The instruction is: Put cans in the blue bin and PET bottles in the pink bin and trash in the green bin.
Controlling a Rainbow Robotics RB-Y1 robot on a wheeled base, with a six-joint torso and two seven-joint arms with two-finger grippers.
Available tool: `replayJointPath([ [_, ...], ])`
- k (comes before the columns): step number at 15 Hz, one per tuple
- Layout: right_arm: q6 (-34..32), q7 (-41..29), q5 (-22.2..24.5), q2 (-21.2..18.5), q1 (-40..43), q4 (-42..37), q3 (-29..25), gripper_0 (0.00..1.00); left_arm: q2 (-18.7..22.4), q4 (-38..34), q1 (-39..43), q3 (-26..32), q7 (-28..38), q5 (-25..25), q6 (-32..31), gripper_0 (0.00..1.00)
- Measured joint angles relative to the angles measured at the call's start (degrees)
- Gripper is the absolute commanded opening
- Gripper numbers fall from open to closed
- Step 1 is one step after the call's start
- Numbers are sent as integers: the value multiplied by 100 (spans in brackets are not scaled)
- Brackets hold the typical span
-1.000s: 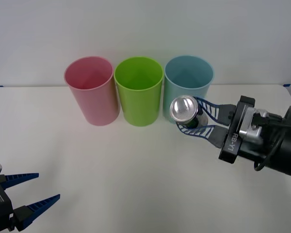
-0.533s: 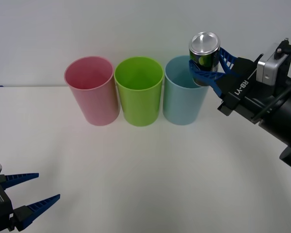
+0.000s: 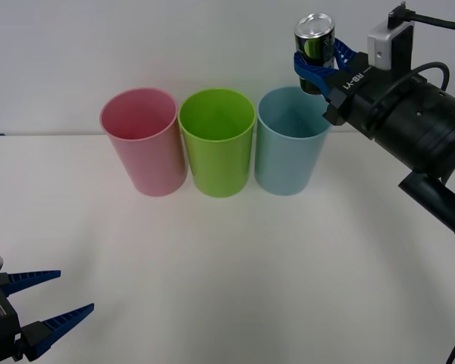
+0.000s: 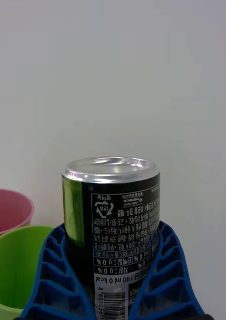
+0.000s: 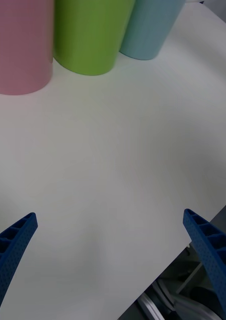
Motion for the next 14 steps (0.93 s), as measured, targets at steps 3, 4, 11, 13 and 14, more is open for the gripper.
replayJointPath([
  [3,0,-569,730,51,-544,670,203,0,0,0,0,0,0,0,0,100],
  [4,0,-702,941,89,-705,882,271,0,0,0,0,0,0,0,0,100],
  [11,0,-912,1590,291,-1208,1909,485,0,0,0,0,0,0,0,0,100],
  [13,0,-916,1655,282,-1209,2005,511,0,0,0,0,0,0,0,0,100],
  [14,0,-916,1703,287,-1209,2050,512,0,0,0,0,0,0,0,0,100],
])
